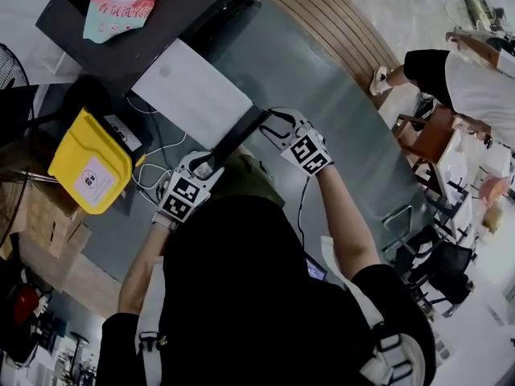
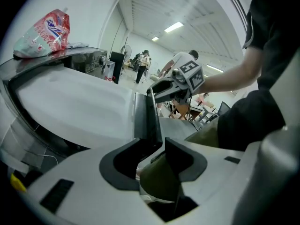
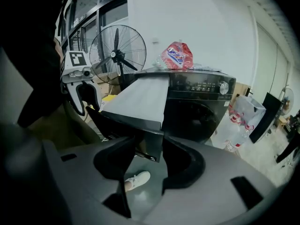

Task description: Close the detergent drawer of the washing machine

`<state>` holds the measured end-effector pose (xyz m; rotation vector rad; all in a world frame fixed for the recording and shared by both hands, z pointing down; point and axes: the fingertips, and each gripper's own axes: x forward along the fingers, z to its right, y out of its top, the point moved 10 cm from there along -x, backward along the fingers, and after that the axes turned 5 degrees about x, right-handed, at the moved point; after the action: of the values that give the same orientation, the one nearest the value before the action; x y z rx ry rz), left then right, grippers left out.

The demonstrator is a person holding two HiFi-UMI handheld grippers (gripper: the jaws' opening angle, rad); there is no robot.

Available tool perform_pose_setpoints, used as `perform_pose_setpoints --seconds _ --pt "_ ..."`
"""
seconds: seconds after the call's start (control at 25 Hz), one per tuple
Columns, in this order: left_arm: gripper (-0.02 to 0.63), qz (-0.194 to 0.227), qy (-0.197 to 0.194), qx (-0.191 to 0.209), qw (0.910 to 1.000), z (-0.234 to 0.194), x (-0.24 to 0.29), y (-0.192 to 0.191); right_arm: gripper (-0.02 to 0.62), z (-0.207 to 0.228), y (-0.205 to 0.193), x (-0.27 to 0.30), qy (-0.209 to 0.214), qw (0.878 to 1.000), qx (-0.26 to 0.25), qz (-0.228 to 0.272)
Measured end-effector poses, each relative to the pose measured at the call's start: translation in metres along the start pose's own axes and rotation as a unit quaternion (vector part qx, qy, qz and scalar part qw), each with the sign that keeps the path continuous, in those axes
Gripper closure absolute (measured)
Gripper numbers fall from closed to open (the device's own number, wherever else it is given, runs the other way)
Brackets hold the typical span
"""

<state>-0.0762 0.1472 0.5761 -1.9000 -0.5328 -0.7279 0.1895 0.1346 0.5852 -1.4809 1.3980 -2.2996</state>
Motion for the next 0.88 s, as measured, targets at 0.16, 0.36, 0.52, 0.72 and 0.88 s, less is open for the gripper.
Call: perform_pose_setpoints --seconds 0.16,0.36,0.52,0.72,0.88 --pt "0.483 0.003 0.003 -0.001 1.0000 0.003 0.004 0.000 0.405 0.002 0.001 -0.001 0.011 1.000 -0.002 0.000" --pt "0.529 0.013 0.001 -0.001 0.9999 0.005 0.002 0.000 0.410 0.002 0.002 -0.001 0.016 1.000 0.009 0.005" --pt "0.534 0.025 0.000 -0.005 0.9997 0.004 -0.004 0.000 0.411 0.001 0.007 -0.004 0.015 1.000 0.010 0.014" --pt "0.535 0.059 0.020 -0.024 0.9978 -0.005 -0.019 0.003 0.419 0.002 0.023 -0.003 0.012 0.999 0.005 0.033" --pt "0.537 0.067 0.034 -0.033 0.9966 -0.013 -0.025 0.007 0.420 0.006 0.032 0.003 0.012 0.999 0.008 0.037"
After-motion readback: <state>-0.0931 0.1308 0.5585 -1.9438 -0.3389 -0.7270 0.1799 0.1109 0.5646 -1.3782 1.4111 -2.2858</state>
